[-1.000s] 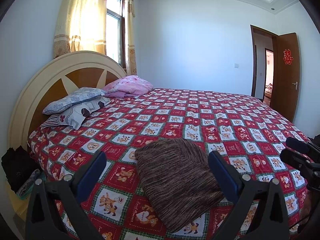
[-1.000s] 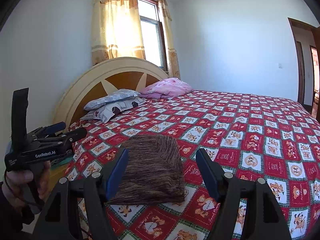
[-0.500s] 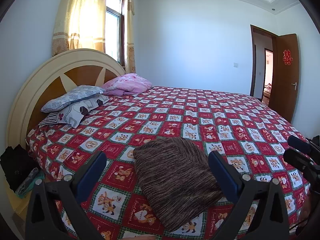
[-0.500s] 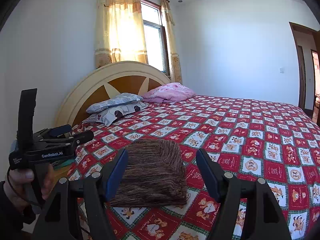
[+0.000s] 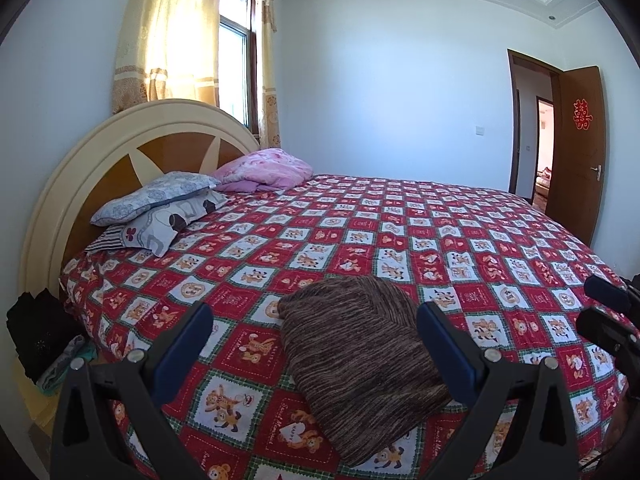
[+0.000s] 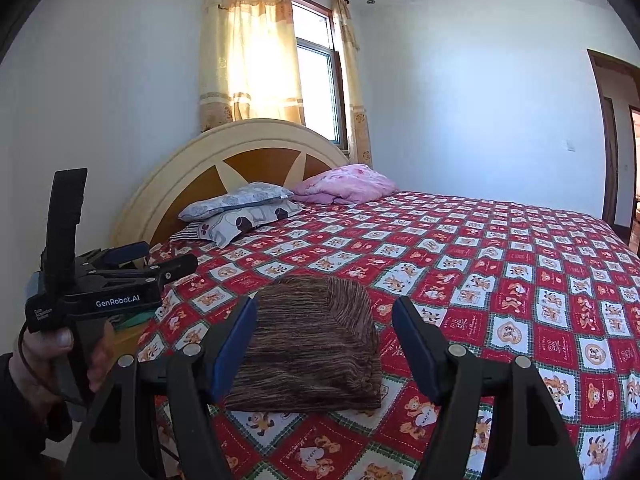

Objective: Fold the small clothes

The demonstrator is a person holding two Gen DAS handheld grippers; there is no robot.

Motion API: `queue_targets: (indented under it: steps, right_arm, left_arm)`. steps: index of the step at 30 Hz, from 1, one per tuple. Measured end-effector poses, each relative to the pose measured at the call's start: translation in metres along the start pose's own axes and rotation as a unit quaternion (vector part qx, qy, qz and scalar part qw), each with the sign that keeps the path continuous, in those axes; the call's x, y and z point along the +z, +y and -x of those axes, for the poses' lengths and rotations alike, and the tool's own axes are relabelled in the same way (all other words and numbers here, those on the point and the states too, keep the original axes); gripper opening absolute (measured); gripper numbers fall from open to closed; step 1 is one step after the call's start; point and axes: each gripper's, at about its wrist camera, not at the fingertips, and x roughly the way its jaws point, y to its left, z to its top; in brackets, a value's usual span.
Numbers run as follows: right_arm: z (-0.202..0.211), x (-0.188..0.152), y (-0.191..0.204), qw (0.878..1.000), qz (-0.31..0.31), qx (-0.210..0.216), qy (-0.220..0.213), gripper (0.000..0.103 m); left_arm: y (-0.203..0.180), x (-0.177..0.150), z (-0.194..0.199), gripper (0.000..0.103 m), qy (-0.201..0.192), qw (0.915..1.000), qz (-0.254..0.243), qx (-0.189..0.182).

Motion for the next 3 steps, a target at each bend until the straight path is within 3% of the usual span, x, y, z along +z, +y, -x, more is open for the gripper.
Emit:
queue_targets:
  steps: [3]
  right_arm:
    - [-0.001, -0.0011, 0.0014, 1.0, 0.002, 0.002, 0.004, 0.071]
  left_arm:
    - [-0.0007, 0.0003, -0.0026, 0.103, 0.003, 1.0, -0.004, -0.003]
